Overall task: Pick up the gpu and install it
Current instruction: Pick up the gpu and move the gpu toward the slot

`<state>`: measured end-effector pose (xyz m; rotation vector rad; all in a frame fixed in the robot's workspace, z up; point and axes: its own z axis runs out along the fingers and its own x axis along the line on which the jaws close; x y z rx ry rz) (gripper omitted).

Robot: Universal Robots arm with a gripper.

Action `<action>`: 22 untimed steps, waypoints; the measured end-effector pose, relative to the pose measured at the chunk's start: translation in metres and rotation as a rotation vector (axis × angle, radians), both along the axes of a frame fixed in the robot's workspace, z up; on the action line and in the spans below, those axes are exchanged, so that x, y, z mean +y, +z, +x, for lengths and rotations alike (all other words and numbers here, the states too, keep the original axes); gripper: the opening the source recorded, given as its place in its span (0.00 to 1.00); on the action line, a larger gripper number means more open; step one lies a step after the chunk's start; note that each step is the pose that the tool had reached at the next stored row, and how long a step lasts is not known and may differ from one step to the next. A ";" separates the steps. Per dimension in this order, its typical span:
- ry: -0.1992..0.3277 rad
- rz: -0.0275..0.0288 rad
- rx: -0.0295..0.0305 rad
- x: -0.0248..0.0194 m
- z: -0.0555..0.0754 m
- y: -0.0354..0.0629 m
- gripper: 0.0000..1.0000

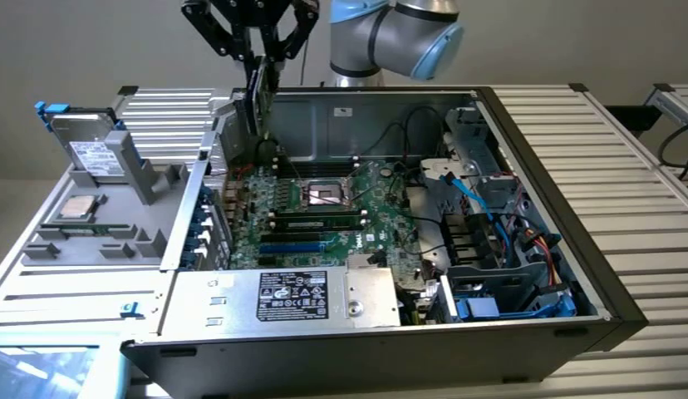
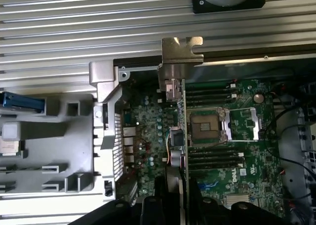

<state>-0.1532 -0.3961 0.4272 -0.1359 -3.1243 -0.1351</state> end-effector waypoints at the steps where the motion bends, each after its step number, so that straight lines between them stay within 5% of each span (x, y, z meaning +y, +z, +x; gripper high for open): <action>1: 0.000 0.0000 0.0000 0.0000 0.004 -0.0018 0.29; 22: 0.000 0.0001 -0.0001 -0.0007 0.098 -0.0392 0.29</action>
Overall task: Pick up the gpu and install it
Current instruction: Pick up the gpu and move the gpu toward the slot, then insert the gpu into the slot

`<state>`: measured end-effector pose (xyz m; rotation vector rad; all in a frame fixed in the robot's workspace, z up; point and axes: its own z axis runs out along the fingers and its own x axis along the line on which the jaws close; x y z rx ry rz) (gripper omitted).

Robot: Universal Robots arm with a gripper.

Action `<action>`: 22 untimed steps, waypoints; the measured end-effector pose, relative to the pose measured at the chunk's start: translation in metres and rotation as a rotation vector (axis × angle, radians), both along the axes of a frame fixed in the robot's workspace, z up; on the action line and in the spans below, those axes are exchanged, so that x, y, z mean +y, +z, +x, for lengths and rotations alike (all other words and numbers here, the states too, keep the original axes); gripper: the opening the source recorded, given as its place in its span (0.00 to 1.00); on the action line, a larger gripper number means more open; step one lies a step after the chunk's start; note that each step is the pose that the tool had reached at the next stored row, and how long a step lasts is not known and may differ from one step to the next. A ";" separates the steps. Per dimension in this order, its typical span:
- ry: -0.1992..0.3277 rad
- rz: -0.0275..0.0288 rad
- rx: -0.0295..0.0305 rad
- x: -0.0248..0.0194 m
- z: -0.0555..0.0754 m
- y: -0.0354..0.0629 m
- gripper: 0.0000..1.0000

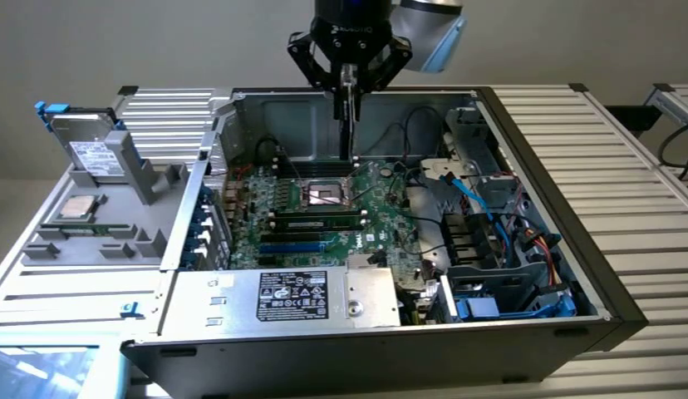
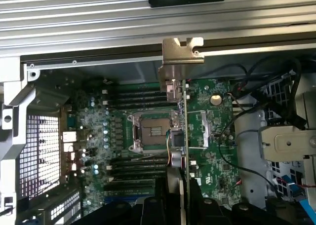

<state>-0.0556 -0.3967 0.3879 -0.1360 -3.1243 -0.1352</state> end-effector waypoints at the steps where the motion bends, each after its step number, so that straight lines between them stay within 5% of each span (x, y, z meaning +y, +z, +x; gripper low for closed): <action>1: 0.000 0.0000 0.0000 0.0000 0.001 -0.0002 0.29; 5: 0.001 -0.0001 0.0002 0.0000 0.001 -0.0002 0.29; 13: 0.142 0.0022 0.0002 0.0000 0.001 -0.0008 0.29; 16: 0.196 0.0102 -0.0004 0.0000 0.001 -0.0012 0.29; 19: 0.249 0.0267 -0.0018 0.0000 0.001 -0.0017 0.29; 22: 0.297 0.0280 -0.0013 0.0000 0.001 -0.0017 0.29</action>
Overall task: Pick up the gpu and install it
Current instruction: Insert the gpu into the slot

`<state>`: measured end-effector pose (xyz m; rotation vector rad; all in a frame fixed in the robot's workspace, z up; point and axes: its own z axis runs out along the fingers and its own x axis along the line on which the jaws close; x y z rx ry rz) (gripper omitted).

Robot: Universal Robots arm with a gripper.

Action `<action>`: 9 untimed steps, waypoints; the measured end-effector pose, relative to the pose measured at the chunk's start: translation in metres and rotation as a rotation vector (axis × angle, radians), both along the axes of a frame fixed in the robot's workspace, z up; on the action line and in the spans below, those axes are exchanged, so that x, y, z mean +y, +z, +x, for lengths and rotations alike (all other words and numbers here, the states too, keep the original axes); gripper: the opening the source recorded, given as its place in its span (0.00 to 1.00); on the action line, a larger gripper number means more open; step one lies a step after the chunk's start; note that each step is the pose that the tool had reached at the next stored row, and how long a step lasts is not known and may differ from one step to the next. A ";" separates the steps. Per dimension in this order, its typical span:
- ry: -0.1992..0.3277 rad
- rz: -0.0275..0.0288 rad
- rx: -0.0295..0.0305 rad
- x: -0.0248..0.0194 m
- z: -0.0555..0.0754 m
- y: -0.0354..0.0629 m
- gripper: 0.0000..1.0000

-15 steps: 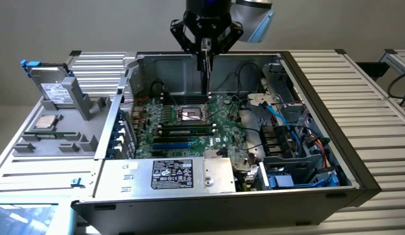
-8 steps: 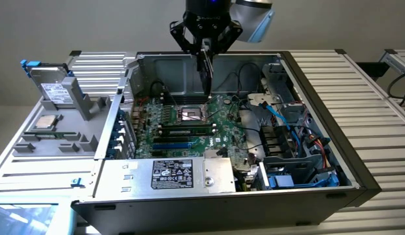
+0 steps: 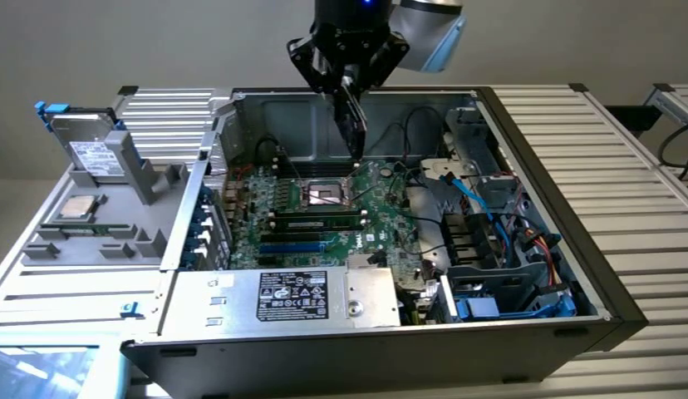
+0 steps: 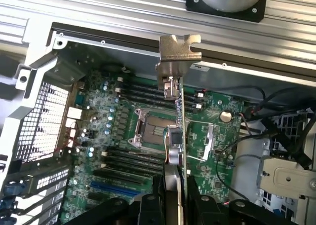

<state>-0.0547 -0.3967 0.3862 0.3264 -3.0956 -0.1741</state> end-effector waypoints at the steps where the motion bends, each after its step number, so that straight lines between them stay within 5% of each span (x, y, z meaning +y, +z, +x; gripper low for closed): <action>1: 0.018 0.0000 -0.0001 0.0000 0.000 0.0000 0.29; 9: 0.164 0.0002 -0.0041 0.0000 0.000 -0.0008 0.29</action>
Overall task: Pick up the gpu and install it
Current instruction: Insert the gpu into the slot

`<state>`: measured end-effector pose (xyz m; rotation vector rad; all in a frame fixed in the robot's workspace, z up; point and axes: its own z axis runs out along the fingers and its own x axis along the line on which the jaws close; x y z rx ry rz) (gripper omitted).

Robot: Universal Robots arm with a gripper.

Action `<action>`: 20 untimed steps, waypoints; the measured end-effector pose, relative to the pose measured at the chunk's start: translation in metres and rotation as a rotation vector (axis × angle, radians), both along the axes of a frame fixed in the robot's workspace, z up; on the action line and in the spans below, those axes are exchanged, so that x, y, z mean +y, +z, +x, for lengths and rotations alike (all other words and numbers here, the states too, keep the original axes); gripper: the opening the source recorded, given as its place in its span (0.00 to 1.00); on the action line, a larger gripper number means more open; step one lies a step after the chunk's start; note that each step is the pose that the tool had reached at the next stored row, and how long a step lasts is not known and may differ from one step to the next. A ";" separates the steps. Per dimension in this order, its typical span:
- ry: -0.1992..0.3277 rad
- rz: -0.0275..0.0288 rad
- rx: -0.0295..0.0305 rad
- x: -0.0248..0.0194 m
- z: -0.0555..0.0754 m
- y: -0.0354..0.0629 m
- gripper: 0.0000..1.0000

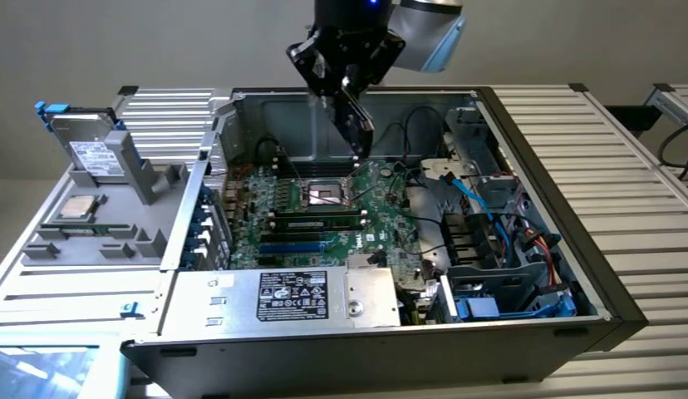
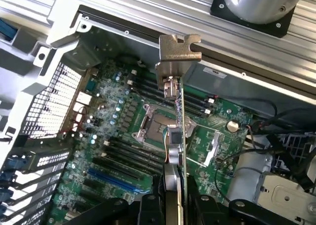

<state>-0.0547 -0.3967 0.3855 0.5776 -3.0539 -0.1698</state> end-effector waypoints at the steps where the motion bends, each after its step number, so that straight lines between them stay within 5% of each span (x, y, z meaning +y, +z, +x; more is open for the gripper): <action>1: 0.018 0.0000 0.0000 0.0000 0.000 -0.0002 0.29; 20: 0.364 0.0000 -0.0013 0.0000 0.000 -0.0053 0.29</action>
